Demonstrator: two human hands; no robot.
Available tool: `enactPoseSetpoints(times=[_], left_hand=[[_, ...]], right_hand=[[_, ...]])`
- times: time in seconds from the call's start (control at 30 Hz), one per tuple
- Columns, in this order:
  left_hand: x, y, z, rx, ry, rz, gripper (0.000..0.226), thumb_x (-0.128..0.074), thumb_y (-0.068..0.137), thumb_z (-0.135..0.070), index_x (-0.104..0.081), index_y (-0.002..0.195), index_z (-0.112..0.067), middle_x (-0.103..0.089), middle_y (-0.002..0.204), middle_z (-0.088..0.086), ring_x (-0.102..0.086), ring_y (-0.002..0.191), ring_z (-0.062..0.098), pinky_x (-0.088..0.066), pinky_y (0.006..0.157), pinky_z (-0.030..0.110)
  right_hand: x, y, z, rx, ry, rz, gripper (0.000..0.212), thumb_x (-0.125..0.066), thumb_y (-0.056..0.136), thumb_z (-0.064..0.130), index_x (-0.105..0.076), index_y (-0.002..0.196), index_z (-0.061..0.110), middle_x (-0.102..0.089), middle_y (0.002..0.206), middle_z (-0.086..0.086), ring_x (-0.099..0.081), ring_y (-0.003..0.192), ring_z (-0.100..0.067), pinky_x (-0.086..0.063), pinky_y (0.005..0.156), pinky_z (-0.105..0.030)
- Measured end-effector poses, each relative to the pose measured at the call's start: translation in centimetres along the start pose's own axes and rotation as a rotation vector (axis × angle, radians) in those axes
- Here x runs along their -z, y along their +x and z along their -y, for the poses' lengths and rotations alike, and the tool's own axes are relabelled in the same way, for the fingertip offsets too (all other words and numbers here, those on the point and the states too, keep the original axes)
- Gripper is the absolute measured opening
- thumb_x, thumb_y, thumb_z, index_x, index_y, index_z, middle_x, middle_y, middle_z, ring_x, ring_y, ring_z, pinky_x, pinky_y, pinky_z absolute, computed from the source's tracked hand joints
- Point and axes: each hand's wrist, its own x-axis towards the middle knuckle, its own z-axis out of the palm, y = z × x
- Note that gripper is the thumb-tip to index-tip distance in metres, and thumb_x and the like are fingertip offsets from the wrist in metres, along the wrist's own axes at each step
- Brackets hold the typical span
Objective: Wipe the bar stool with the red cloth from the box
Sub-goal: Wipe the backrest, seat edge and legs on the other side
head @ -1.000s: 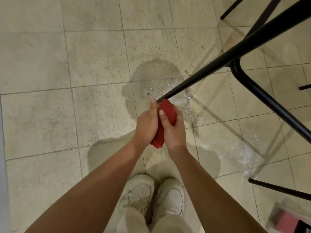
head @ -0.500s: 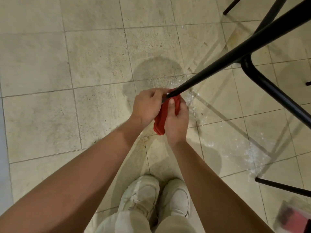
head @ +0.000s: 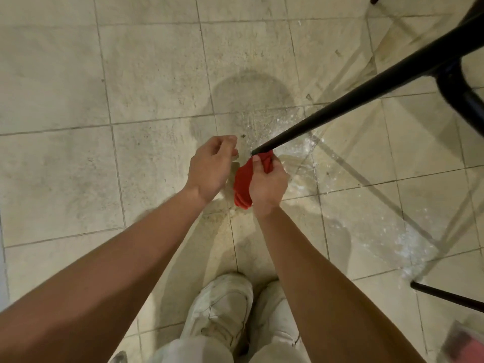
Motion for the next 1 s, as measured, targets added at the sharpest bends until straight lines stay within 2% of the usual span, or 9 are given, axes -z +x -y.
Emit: enactPoseSetpoints(times=[0.1, 0.27, 0.37, 0.47, 0.63, 0.73, 0.8, 0.87, 1.0], left_hand=[[0.0, 0.2, 0.7, 0.031, -0.028, -0.032, 0.031, -0.047, 0.094, -0.041, -0.062, 0.116, -0.024, -0.068, 0.100, -0.007, -0.062, 0.098, 0.006, -0.047, 0.086, 0.025], [-0.3, -0.2, 0.7, 0.002, 0.074, 0.050, 0.031, -0.049, 0.094, -0.036, -0.058, 0.121, -0.025, -0.065, 0.105, -0.008, -0.059, 0.095, 0.001, -0.044, 0.079, 0.015], [-1.0, -0.5, 1.1, 0.103, 0.113, 0.223, 0.037, -0.050, 0.094, -0.038, -0.051, 0.128, -0.027, -0.062, 0.111, -0.008, -0.060, 0.097, 0.005, -0.048, 0.088, 0.023], [-2.0, -1.3, 1.7, 0.180, -0.089, 0.289, 0.039, -0.047, 0.095, -0.042, -0.047, 0.132, -0.028, -0.062, 0.117, -0.005, -0.061, 0.101, 0.008, -0.049, 0.085, 0.023], [-3.0, -1.6, 2.5, 0.092, -0.122, 0.086, 0.034, -0.051, 0.096, -0.036, -0.049, 0.128, -0.023, -0.062, 0.112, -0.004, -0.062, 0.099, 0.011, -0.051, 0.085, 0.026], [-3.9, -0.2, 1.1, 0.124, -0.207, -0.110, 0.030, -0.046, 0.098, -0.033, -0.046, 0.125, -0.021, -0.058, 0.111, -0.003, -0.060, 0.099, 0.015, -0.053, 0.088, 0.033], [-4.8, 0.9, 0.1, 0.078, -0.207, -0.137, 0.030, -0.045, 0.098, -0.036, -0.047, 0.124, -0.022, -0.058, 0.113, -0.002, -0.060, 0.103, 0.018, -0.052, 0.092, 0.039], [-6.2, 1.4, 0.2, 0.049, -0.129, -0.155, 0.032, -0.042, 0.099, -0.037, -0.052, 0.124, -0.020, -0.059, 0.116, 0.001, -0.059, 0.106, 0.019, -0.049, 0.095, 0.038], [-8.3, 1.0, 1.7, 0.219, -0.187, -0.237, 0.035, -0.041, 0.100, -0.034, -0.056, 0.125, -0.015, -0.064, 0.114, 0.007, -0.061, 0.105, 0.022, -0.048, 0.096, 0.037]], right_hand=[[0.8, -0.5, -0.1, 0.008, 0.111, 0.008, 0.032, -0.055, 0.094, 0.030, -0.059, 0.123, 0.018, -0.065, 0.112, 0.003, -0.059, 0.107, -0.016, -0.047, 0.098, -0.038], [0.6, -1.5, 0.3, -0.034, 0.215, -0.023, 0.029, -0.057, 0.092, 0.029, -0.062, 0.118, 0.018, -0.068, 0.106, 0.001, -0.064, 0.099, -0.016, -0.052, 0.092, -0.042], [1.8, -1.9, 0.2, -0.084, 0.259, 0.057, 0.026, -0.058, 0.092, 0.027, -0.064, 0.115, 0.016, -0.068, 0.104, 0.000, -0.064, 0.097, -0.017, -0.053, 0.089, -0.038], [2.6, -2.7, 0.0, -0.049, 0.258, 0.221, 0.023, -0.052, 0.094, 0.019, -0.064, 0.114, 0.016, -0.068, 0.102, 0.001, -0.065, 0.097, -0.015, -0.053, 0.086, -0.030], [2.3, -3.0, 0.2, -0.001, 0.233, 0.340, 0.036, -0.041, 0.077, 0.023, -0.070, 0.098, 0.018, -0.064, 0.107, -0.015, -0.063, 0.100, -0.022, -0.052, 0.085, -0.038], [3.8, -1.8, 1.0, -0.038, 0.176, 0.160, 0.032, -0.039, 0.090, 0.026, -0.066, 0.108, 0.025, -0.061, 0.115, -0.002, -0.056, 0.112, -0.020, -0.045, 0.094, -0.036], [5.2, -0.7, 1.3, -0.037, 0.180, 0.068, 0.037, -0.033, 0.095, 0.029, -0.060, 0.121, 0.027, -0.056, 0.126, 0.003, -0.050, 0.120, -0.016, -0.039, 0.100, -0.034], [6.2, 0.0, 1.8, -0.002, 0.191, 0.107, 0.041, -0.026, 0.098, 0.034, -0.058, 0.123, 0.030, -0.055, 0.131, 0.005, -0.050, 0.119, -0.012, -0.037, 0.104, -0.034], [6.4, 0.0, 2.7, -0.003, 0.165, 0.210, 0.050, -0.019, 0.101, 0.044, -0.067, 0.104, 0.031, -0.061, 0.124, 0.004, -0.051, 0.116, -0.010, -0.038, 0.099, -0.029]])
